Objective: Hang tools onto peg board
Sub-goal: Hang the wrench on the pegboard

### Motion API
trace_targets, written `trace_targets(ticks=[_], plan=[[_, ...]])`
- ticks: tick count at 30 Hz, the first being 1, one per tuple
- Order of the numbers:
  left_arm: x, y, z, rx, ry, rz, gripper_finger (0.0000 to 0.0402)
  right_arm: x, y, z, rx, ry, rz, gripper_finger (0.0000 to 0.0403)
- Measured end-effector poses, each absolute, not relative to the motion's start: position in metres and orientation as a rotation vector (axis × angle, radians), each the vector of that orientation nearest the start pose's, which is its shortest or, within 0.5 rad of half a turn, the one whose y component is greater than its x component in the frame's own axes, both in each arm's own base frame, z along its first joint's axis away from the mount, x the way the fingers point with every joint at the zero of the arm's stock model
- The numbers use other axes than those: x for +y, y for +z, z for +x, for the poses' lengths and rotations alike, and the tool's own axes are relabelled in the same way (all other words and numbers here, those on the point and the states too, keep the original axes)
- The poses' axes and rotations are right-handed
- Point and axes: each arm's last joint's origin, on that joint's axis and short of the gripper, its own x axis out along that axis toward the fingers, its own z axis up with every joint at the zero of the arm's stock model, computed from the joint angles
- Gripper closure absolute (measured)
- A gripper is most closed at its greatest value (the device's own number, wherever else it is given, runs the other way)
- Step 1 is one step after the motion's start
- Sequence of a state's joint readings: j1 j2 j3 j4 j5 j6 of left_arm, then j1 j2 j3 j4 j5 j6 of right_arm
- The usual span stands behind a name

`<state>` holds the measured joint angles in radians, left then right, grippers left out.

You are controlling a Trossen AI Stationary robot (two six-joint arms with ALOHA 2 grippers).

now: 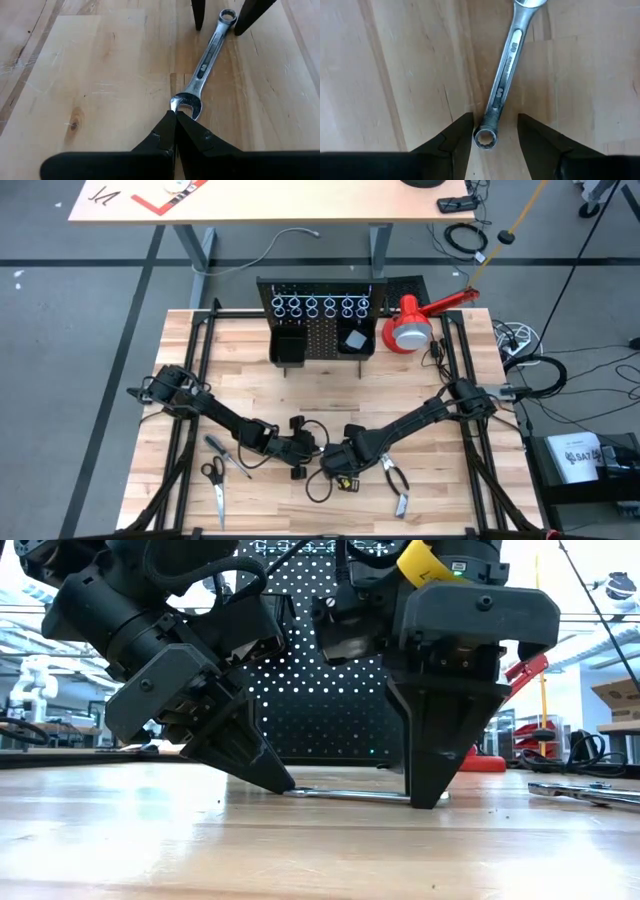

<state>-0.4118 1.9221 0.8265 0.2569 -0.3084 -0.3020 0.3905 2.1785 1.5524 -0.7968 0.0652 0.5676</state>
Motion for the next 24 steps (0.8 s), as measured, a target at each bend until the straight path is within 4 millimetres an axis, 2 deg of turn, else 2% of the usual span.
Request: trace_targets(ticks=[7, 17, 24], plan=[[-0.128, 0.090, 0.315, 0.787, 0.022, 0.009, 0.0384, 0.151, 0.123, 0.391, 1.426, -0.118, 0.144, 0.0261], [-0.128, 0.090, 0.315, 0.788, 0.021, 0.011, 0.0384, 0.146, 0.123, 0.393, 1.433, -0.096, 0.150, 0.0387], [-0.128, 0.090, 0.315, 0.788, 0.021, 0.012, 0.0384, 0.146, 0.123, 0.393, 1.432, -0.093, 0.145, 0.0391]])
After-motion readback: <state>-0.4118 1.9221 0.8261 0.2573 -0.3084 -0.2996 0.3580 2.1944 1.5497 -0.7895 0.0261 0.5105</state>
